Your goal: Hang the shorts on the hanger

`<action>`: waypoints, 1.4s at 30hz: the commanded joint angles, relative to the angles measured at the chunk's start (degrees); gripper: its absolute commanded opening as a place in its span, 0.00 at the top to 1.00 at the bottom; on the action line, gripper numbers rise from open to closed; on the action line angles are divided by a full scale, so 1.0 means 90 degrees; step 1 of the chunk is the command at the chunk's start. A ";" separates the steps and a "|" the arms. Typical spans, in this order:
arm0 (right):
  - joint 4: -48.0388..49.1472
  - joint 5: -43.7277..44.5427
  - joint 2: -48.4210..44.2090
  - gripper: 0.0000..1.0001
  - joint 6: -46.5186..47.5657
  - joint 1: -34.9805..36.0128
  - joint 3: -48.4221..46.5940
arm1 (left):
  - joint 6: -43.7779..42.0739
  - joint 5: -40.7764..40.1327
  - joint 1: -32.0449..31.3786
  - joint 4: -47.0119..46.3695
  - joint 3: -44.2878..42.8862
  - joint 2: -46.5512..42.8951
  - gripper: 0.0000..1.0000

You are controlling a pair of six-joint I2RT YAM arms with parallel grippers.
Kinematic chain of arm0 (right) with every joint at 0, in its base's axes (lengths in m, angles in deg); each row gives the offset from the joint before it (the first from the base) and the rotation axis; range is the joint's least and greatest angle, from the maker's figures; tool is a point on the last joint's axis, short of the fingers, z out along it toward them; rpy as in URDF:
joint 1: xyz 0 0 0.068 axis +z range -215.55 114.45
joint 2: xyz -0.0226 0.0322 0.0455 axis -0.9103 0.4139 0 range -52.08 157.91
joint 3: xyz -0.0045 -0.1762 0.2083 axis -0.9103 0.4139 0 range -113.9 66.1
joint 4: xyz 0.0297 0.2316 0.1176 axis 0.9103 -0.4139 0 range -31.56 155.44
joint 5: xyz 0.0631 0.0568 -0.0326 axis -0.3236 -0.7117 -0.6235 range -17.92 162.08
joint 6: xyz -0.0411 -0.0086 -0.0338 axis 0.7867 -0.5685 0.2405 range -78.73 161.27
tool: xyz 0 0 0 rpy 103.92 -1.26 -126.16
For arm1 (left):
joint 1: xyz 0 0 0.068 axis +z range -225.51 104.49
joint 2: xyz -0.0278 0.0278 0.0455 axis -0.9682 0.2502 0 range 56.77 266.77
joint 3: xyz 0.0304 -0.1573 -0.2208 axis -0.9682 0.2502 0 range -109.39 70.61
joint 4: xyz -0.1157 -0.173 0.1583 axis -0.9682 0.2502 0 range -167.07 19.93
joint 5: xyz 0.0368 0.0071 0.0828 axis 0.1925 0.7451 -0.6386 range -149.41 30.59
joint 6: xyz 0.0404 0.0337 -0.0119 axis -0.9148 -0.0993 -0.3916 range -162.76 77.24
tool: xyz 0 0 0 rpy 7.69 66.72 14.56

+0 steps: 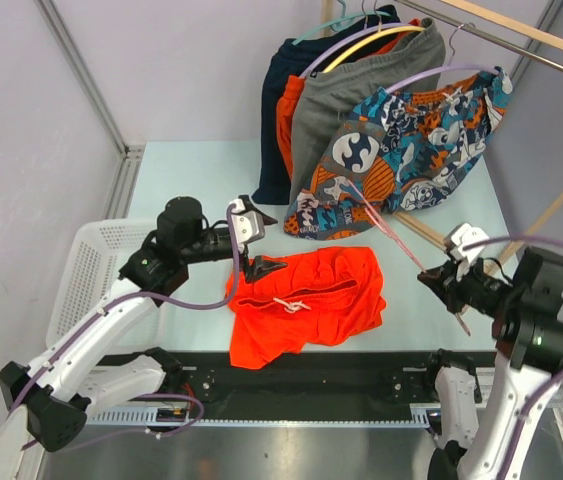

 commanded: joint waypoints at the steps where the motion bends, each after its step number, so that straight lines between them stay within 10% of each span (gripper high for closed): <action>1: -0.1363 -0.0167 0.0991 1.00 0.1339 0.0443 -0.0201 | -0.0348 0.0083 -0.0041 -0.0143 -0.0061 -0.0087 0.04; 15: 0.0267 0.0467 0.2681 1.00 0.0822 0.4173 -0.0377 | -0.2165 0.0033 -0.0070 0.0794 -0.0354 0.0303 0.06; 24: 0.0892 0.0526 0.3015 1.00 0.0432 0.4762 -0.0514 | -0.3190 0.0561 -0.0100 0.2093 0.0086 0.0176 0.21; 33: 0.1058 0.0623 0.3084 1.00 0.0314 0.5230 -0.0572 | -0.3377 0.0377 -0.0090 0.2085 0.0369 0.0293 0.44; 42: 0.1702 0.1325 0.2947 0.99 -0.0076 0.5543 -0.0572 | -0.2771 0.0474 -0.0090 0.1830 0.0350 0.0449 1.00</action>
